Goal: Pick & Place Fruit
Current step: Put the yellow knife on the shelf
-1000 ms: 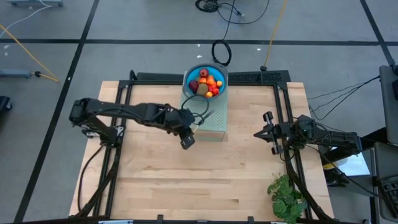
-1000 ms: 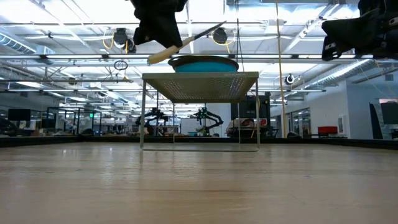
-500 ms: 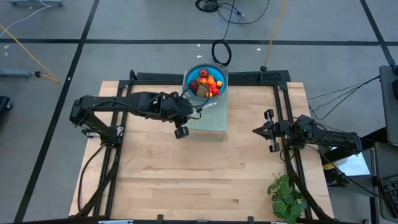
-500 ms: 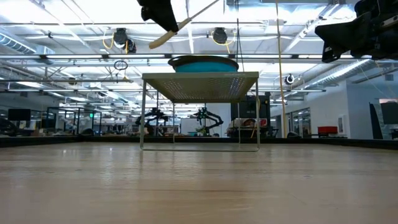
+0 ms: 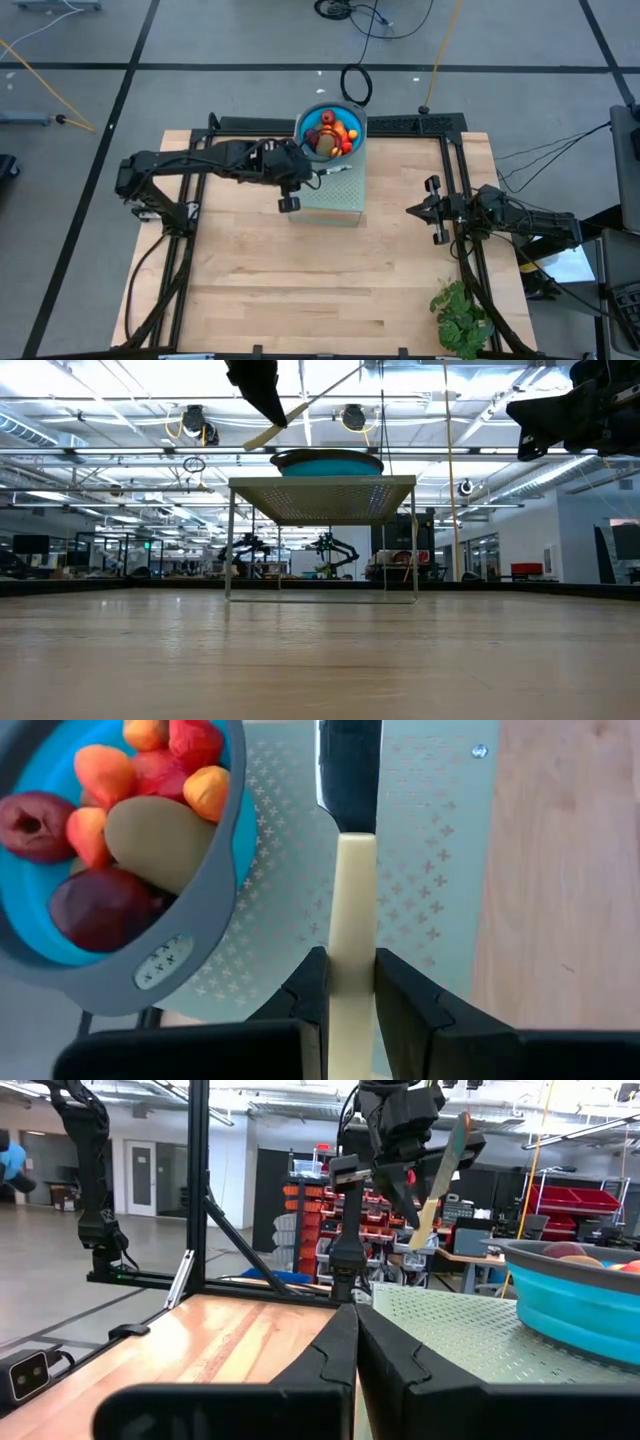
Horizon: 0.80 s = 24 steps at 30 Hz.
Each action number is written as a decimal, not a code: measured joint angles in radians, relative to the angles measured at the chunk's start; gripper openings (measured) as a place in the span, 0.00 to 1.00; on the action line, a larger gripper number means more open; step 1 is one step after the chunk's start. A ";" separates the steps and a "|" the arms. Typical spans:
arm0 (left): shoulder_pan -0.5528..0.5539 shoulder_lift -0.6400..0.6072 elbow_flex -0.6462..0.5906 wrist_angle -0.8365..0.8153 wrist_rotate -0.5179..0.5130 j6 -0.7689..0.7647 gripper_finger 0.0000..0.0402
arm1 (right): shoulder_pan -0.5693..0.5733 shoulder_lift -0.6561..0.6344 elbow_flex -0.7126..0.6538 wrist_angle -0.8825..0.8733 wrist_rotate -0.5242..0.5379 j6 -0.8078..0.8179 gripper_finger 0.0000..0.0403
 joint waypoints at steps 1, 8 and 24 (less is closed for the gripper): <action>0.000 0.000 0.000 0.000 -0.001 0.012 0.13 | 0.000 0.000 0.000 0.000 0.000 0.000 0.00; -0.001 -0.002 0.000 0.001 0.000 0.033 0.13 | 0.000 0.000 0.000 0.000 0.000 0.001 0.00; 0.020 0.140 0.000 -0.006 0.055 0.148 0.13 | 0.000 0.000 -0.001 -0.014 -0.002 0.001 0.00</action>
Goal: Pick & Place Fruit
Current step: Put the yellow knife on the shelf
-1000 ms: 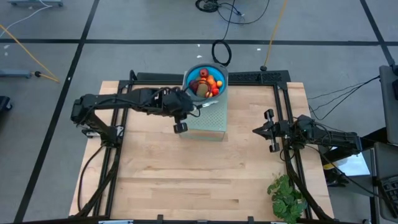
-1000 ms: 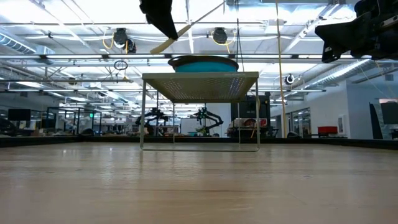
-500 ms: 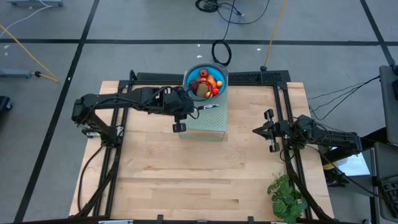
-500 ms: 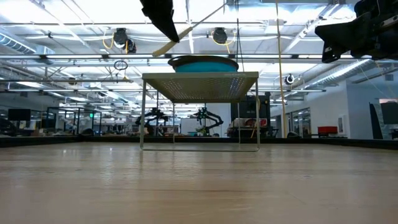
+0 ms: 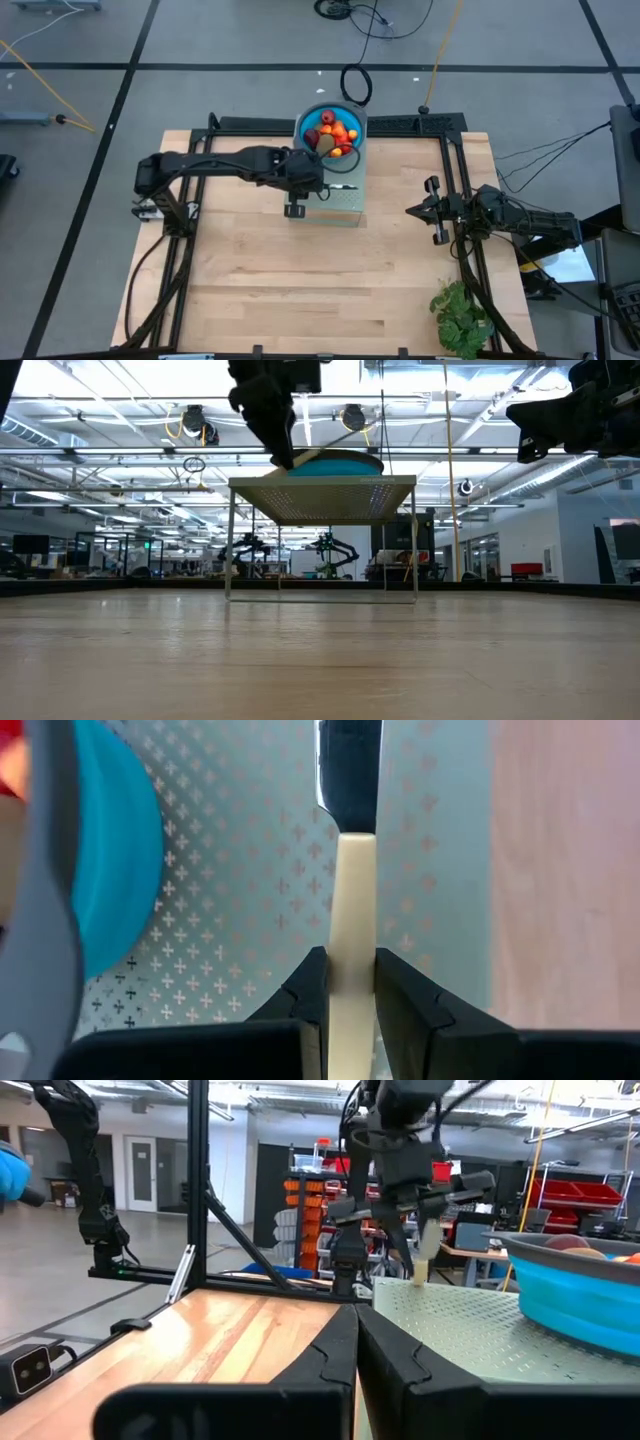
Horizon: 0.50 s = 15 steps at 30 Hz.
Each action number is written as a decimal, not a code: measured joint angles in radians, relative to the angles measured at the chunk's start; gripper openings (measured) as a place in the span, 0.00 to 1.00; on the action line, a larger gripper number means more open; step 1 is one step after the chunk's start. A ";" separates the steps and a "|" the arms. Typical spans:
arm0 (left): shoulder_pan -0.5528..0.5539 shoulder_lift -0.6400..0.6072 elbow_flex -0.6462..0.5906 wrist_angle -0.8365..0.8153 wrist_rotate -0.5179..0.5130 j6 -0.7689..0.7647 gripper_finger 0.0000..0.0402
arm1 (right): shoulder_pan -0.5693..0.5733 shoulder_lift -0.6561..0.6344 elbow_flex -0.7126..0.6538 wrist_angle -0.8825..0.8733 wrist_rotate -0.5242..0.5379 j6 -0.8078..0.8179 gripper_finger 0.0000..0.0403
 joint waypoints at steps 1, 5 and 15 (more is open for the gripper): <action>0.006 0.008 0.000 -0.004 0.000 0.009 0.13 | 0.000 0.000 0.000 -0.001 0.000 0.000 0.00; 0.034 0.023 0.000 -0.007 0.005 0.038 0.13 | 0.000 0.000 0.000 -0.001 0.000 0.000 0.00; 0.077 0.029 0.000 -0.009 0.059 0.044 0.13 | 0.000 0.000 0.000 -0.001 0.000 0.000 0.00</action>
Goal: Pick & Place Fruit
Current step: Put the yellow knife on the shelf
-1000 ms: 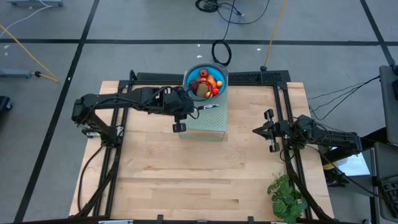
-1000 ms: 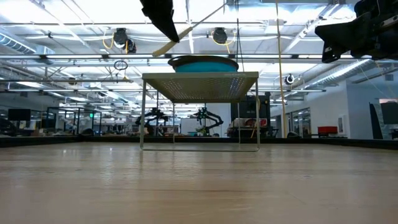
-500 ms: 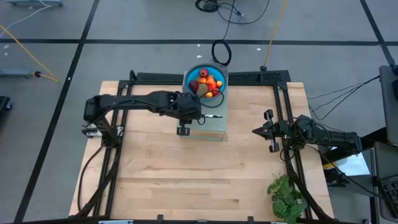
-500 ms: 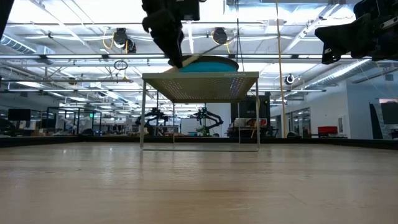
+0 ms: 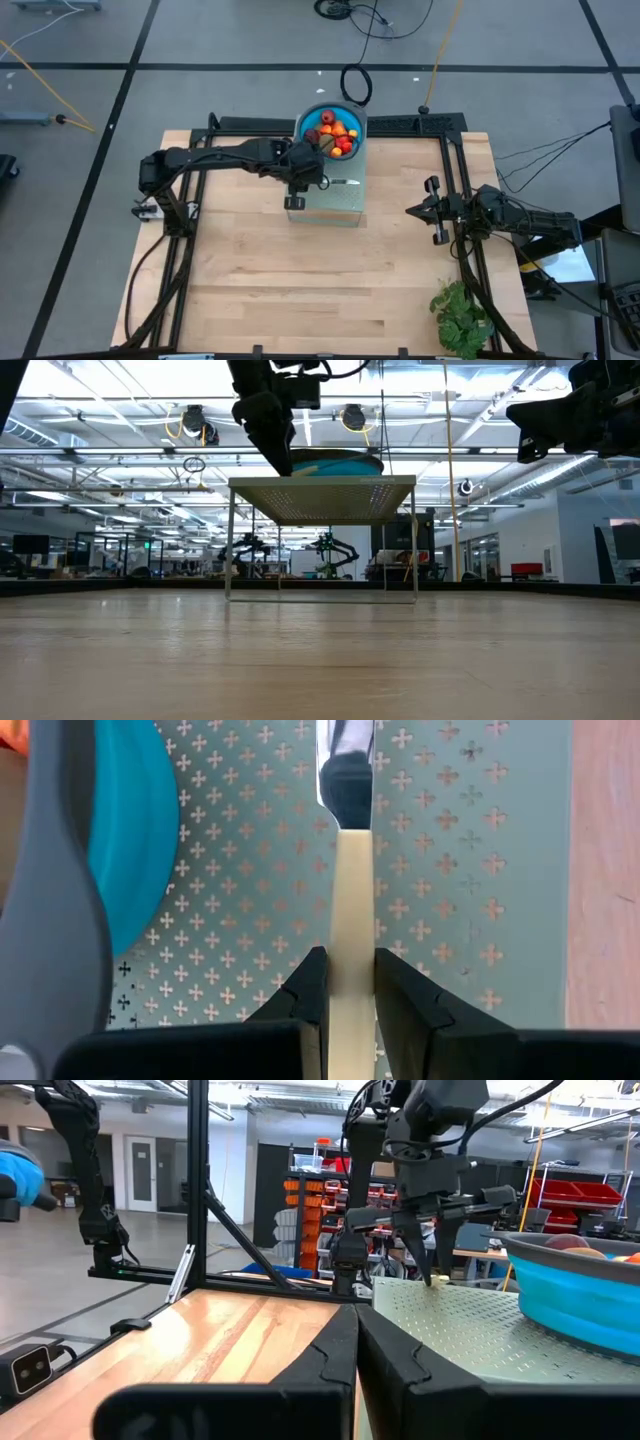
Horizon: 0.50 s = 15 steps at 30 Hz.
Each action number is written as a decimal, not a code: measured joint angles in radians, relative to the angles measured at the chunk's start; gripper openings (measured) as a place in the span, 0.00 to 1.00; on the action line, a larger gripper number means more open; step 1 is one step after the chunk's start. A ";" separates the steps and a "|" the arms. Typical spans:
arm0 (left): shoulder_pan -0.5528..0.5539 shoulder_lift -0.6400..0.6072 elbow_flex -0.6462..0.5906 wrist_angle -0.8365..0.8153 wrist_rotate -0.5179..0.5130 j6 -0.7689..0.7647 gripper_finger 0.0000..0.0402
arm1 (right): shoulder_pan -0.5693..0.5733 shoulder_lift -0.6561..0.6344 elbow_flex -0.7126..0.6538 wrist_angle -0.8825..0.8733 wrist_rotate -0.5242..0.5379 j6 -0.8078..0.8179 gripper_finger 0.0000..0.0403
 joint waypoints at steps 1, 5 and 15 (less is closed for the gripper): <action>0.001 0.000 0.000 0.000 0.000 0.004 0.13 | 0.000 0.000 0.000 0.000 0.000 0.000 0.00; 0.002 0.000 0.000 0.001 0.002 0.021 0.13 | 0.000 0.000 0.000 0.000 0.000 0.000 0.00; 0.023 0.003 0.000 0.033 0.036 0.029 0.13 | 0.000 0.000 0.000 0.000 0.001 0.000 0.00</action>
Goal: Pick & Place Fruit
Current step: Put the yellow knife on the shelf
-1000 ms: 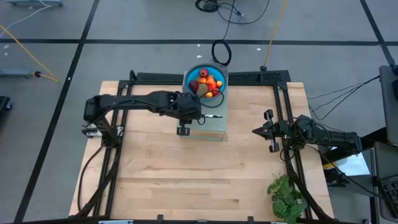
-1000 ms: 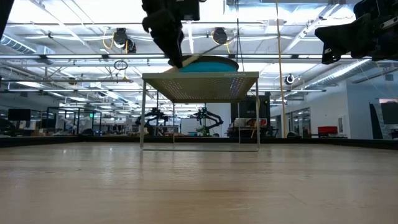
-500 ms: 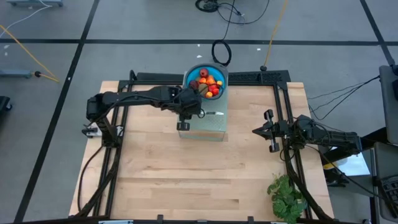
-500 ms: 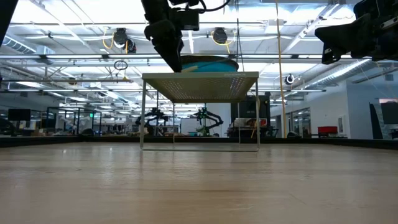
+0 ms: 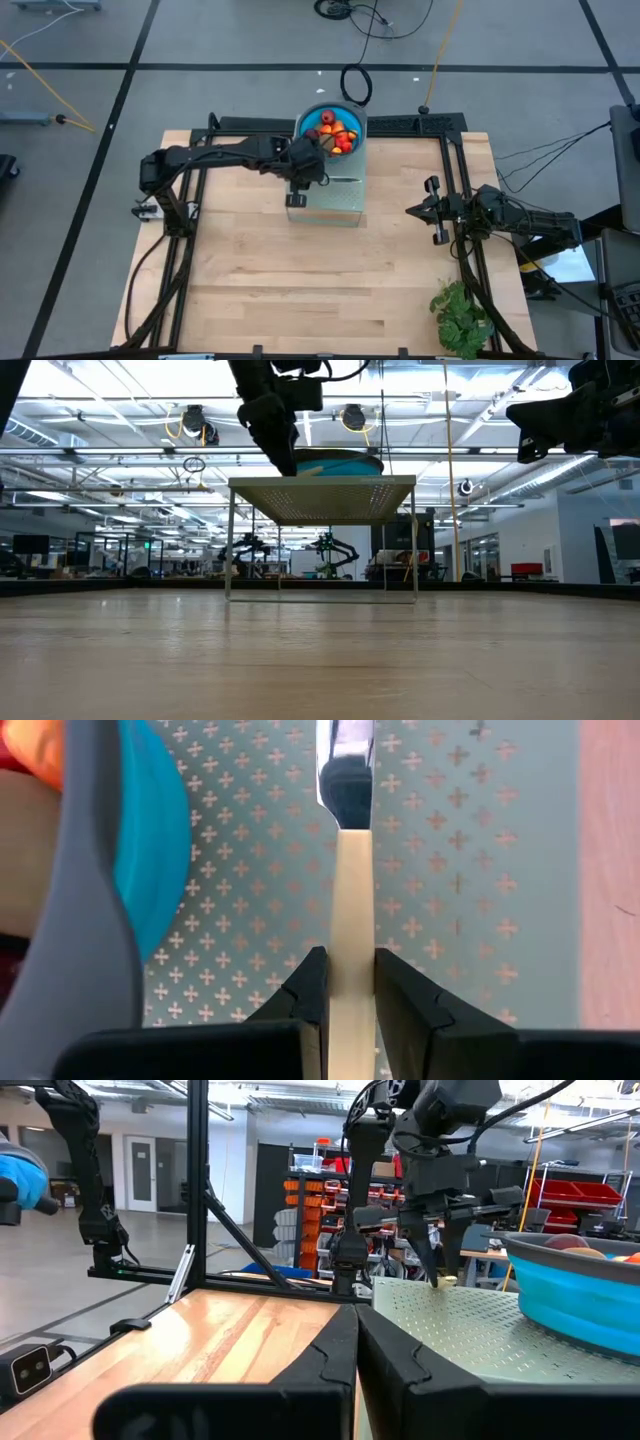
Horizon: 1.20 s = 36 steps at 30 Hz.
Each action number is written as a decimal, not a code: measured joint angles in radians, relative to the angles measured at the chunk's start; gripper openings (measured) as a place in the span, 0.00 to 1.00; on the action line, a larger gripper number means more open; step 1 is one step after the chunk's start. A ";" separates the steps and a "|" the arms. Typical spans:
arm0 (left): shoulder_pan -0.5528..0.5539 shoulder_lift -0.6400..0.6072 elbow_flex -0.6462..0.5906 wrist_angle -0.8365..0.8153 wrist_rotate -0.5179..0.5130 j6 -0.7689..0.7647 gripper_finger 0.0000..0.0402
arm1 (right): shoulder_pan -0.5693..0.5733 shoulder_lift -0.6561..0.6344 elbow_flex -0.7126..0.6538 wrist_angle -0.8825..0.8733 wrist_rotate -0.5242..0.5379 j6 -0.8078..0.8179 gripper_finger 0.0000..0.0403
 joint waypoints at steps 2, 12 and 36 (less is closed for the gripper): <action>0.007 0.002 0.000 -0.001 0.000 0.001 0.13 | 0.000 0.000 0.000 0.000 0.000 0.000 0.00; 0.009 0.002 0.000 -0.001 0.001 0.011 0.13 | 0.000 0.000 0.000 0.000 0.000 0.000 0.00; 0.009 0.003 0.000 -0.015 0.007 -0.027 0.13 | 0.000 0.000 0.000 0.001 0.000 0.000 0.00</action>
